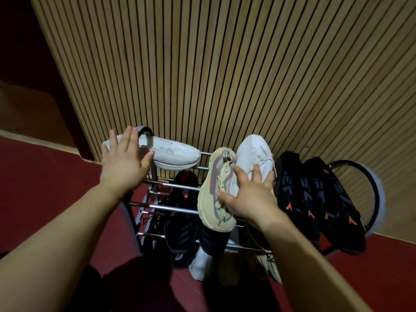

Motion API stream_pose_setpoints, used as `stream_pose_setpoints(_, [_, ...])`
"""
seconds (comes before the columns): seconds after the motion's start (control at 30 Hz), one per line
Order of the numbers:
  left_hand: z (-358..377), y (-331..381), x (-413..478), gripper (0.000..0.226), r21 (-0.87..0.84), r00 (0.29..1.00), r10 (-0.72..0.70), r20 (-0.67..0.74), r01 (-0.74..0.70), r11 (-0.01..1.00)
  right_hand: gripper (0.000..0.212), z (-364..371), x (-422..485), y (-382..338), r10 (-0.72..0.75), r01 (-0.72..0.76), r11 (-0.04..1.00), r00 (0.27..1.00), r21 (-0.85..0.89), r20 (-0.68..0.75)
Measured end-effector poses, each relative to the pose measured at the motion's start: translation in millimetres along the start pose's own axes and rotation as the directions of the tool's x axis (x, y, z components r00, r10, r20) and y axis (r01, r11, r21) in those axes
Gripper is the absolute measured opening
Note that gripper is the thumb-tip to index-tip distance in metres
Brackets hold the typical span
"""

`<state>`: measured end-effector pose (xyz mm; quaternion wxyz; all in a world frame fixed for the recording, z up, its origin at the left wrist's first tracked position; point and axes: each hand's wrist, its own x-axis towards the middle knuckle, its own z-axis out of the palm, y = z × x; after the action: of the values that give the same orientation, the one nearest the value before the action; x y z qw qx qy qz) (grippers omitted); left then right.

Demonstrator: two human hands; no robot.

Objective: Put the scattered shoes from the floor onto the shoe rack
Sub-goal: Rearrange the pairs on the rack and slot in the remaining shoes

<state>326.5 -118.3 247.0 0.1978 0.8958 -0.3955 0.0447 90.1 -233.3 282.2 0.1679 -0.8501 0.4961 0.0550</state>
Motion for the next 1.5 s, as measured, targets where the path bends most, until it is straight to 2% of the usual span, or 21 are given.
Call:
stream_pose_setpoints(0.13, [-6.6,4.3,6.3,0.077,-0.005,0.993,-0.033,0.115,0.034,0.999,0.065,-3.9,-4.0,19.3,-0.051,0.052,0.999,0.975,0.001,-0.217])
stream_pose_setpoints(0.2, [-8.7,2.2,11.6,0.078,-0.006,0.994,-0.024,0.11,0.025,1.0,0.063,-8.6,-5.3,35.7,-0.065,0.06,0.998,0.959,-0.026,-0.276])
stream_pose_setpoints(0.3, [-9.4,-3.3,14.8,0.074,-0.01,0.997,0.012,0.074,-0.012,1.0,0.065,-6.7,-5.5,58.3,-0.089,0.088,0.996,0.987,-0.012,-0.131])
stream_pose_setpoints(0.37, [-9.0,-3.6,13.2,0.07,-0.05,0.998,0.028,0.063,-0.025,0.998,0.068,-7.8,-3.6,62.4,-0.056,0.056,0.998,0.998,-0.003,-0.038])
stream_pose_setpoints(0.47, [-9.4,-0.6,12.1,0.067,-0.08,0.998,0.018,0.059,-0.013,0.997,0.071,-17.4,4.3,42.3,-0.014,-0.017,0.976,0.99,-0.217,-0.14])
stream_pose_setpoints(0.53, [-10.7,0.8,12.0,0.066,-0.086,0.997,0.012,0.079,-0.006,0.996,0.078,-20.1,14.0,10.3,-0.113,0.07,0.969,0.978,-0.236,-0.176])
stream_pose_setpoints(0.6, [-11.7,0.7,11.7,0.069,-0.087,0.994,0.009,0.11,0.001,0.996,0.089,-14.5,32.2,-28.1,-0.243,0.217,0.953,0.964,-0.213,-0.106])
stream_pose_setpoints(0.67, [-11.2,1.0,12.0,0.076,-0.066,0.991,0.0,0.134,0.009,0.998,0.099,-3.5,59.5,-62.9,-0.321,0.303,0.922,0.946,-0.241,-0.042])
stream_pose_setpoints(0.77, [-9.7,3.9,11.0,0.084,-0.043,0.992,0.014,0.123,-0.009,0.999,0.11,11.6,100.7,-99.1,-0.354,0.343,0.905,0.935,-0.251,0.003])
stream_pose_setpoints(0.93, [-9.9,-0.9,9.2,0.086,-0.082,0.991,0.031,0.129,-0.02,0.996,0.113,36.4,139.0,-139.5,-0.344,0.371,0.888,0.928,-0.272,0.141])
stream_pose_setpoints(1.1, [-10.3,0.8,12.0,0.085,-0.057,0.992,0.041,0.117,-0.035,0.998,0.112,28.0,135.6,-135.2,-0.364,0.388,0.856,0.922,-0.342,0.135])
stream_pose_setpoints(1.23, [-10.5,4.9,20.9,0.072,-0.104,0.999,0.033,0.036,-0.029,0.994,0.114,-2.9,125.1,-111.9,-0.409,0.428,0.784,0.901,-0.449,0.146])
stream_pose_setpoints(1.3, [-9.8,6.6,24.8,0.067,-0.12,1.0,0.019,0.002,-0.018,0.993,0.114,-12.9,122.6,-99.4,-0.381,0.427,0.762,0.903,-0.486,0.196])
stream_pose_setpoints(1.4, [-7.6,8.0,26.1,0.065,-0.088,1.0,0.013,-0.01,-0.013,0.996,0.113,-14.1,120.2,-92.9,-0.317,0.405,0.786,0.913,-0.468,0.258])
stream_pose_setpoints(1.5, [-8.3,7.0,25.6,0.067,-0.097,1.0,0.008,-0.003,-0.009,0.995,0.116,-2.8,117.7,-113.5,-0.378,0.447,0.81,0.893,-0.378,0.245])
